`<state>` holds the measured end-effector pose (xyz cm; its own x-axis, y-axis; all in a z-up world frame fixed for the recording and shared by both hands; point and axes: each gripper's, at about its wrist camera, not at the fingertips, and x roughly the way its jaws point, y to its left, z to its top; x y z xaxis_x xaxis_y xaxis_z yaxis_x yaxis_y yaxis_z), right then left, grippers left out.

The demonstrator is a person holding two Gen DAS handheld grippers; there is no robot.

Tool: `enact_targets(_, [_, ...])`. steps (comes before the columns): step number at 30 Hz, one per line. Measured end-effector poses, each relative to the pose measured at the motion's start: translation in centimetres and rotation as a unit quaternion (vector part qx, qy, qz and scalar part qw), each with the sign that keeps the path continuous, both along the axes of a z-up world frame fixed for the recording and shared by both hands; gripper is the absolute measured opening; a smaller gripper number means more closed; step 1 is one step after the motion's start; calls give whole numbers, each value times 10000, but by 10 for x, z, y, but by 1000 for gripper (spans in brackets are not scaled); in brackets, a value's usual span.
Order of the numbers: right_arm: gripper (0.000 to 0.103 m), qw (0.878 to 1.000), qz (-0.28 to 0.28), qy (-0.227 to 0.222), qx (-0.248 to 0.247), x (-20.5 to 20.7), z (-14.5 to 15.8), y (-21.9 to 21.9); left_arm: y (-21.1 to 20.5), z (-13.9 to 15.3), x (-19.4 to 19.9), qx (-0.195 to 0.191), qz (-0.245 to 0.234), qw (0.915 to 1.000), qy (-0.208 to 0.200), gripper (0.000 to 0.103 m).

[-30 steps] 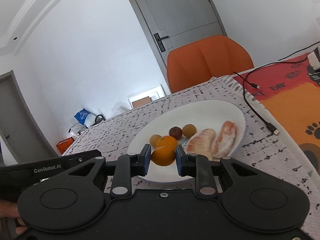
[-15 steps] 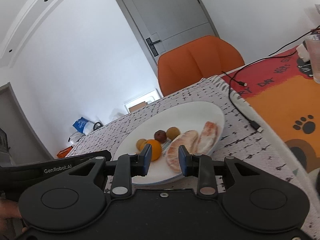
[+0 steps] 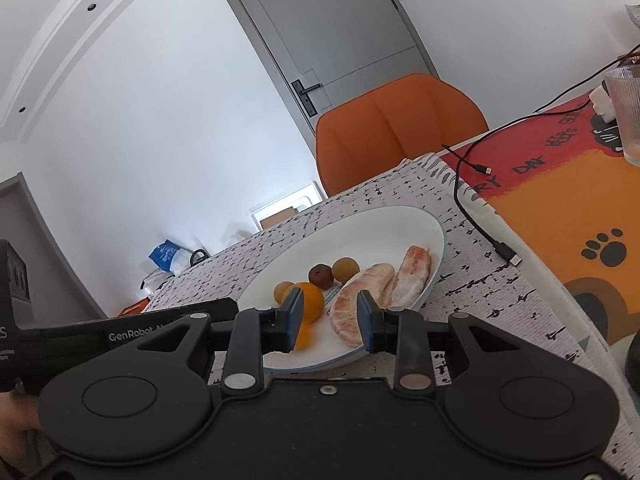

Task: Organize fruits
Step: 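Carry both small tangerines onto the white plate and open both grippers, then move the left gripper to the large orange and close on it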

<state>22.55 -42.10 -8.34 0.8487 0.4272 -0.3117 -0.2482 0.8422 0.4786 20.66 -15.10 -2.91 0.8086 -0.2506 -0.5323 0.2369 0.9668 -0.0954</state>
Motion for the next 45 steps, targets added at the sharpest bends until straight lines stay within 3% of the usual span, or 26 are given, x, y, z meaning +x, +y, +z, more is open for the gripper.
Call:
enact_targets(4, [33, 10000, 17, -4, -21, 1, 3, 5, 14, 3, -5, -1, 156, 9999, -1, 30])
enact_targets(7, [39, 10000, 38, -9, -45, 0, 5, 9, 25, 7, -11, 53, 278, 9996, -77, 39])
enact_targets(12, [41, 9999, 96, 25, -79, 0, 9, 19, 46, 15, -20, 26, 521, 9985, -171, 54])
enact_targets(15, [54, 9998, 134, -33, -127, -1, 12, 26, 58, 17, -24, 42, 717, 9972, -227, 65])
enact_targets(20, [62, 9995, 198, -49, -228, -3, 16, 36, 75, 16, -29, 9, 995, 9948, -215, 83])
enact_targets(33, [103, 9987, 189, -145, -447, -9, 24, 57, 109, 11, -42, -39, 1380, 9903, -143, 87])
enact_targets(45, [103, 9965, 197, 87, -803, -4, 22, 75, 123, 4, -45, -100, 1398, 9901, -6, 96])
